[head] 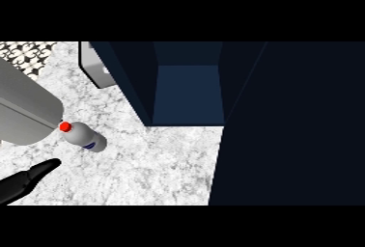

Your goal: Pick up the bottled water, place it into the cabinet and close the cabinet

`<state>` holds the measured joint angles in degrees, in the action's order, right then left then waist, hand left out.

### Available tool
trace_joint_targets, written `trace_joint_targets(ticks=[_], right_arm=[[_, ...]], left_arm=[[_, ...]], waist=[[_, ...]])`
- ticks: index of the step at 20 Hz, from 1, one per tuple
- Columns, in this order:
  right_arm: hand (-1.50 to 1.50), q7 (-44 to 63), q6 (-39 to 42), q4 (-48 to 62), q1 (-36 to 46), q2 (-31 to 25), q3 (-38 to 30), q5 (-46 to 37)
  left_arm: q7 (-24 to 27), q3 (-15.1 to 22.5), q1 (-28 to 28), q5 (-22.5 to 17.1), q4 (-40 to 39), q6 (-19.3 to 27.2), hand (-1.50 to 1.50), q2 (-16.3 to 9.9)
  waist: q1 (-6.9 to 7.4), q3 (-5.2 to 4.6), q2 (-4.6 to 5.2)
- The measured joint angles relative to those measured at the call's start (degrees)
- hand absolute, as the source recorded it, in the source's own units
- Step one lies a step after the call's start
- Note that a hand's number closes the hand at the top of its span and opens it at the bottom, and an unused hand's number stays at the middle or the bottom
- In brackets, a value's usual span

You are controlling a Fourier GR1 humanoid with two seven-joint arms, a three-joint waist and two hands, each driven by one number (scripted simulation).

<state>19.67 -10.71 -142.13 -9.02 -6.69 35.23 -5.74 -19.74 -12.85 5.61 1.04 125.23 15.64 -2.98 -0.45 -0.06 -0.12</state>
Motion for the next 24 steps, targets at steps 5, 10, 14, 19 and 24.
trace_joint_targets(ticks=[5, 10, 14, 19, 24], right_arm=[[-1.5, 0.12, -1.57, 0.05, 0.54, -0.75, 1.0, -0.44], [-1.5, -1.58, -2.55, -0.04, -1.25, -2.57, 2.27, -0.67], [-1.5, -1.01, -3.97, 0.01, -0.17, -2.68, 2.93, -0.97], [-1.5, -3.05, -4.67, 0.07, -1.62, -4.61, 3.63, -1.04], [-1.5, -3.08, -5.95, 0.19, -1.11, -5.09, 3.95, -1.14]], left_arm=[[5.21, -1.43, -2.27, 0.14, -8.46, 0.44, -1.5, 0.38], [10.28, -3.13, -2.81, -0.97, -15.44, -0.74, -1.5, -0.08], [14.59, -3.43, -2.79, -1.8, -20.95, -1.94, -1.5, 0.34], [21.12, -3.84, -4.53, -2.25, -29.83, -3.02, -1.5, 0.65], [26.41, -3.55, -5.62, -2.88, -36.59, -4.2, -1.5, 1.33]], waist=[[-0.12, 0.0, 0.01], [-0.13, 0.01, -0.01], [-0.09, 0.01, -0.01], [-0.21, 0.01, 0.01], [-0.1, 0.02, 0.03]])
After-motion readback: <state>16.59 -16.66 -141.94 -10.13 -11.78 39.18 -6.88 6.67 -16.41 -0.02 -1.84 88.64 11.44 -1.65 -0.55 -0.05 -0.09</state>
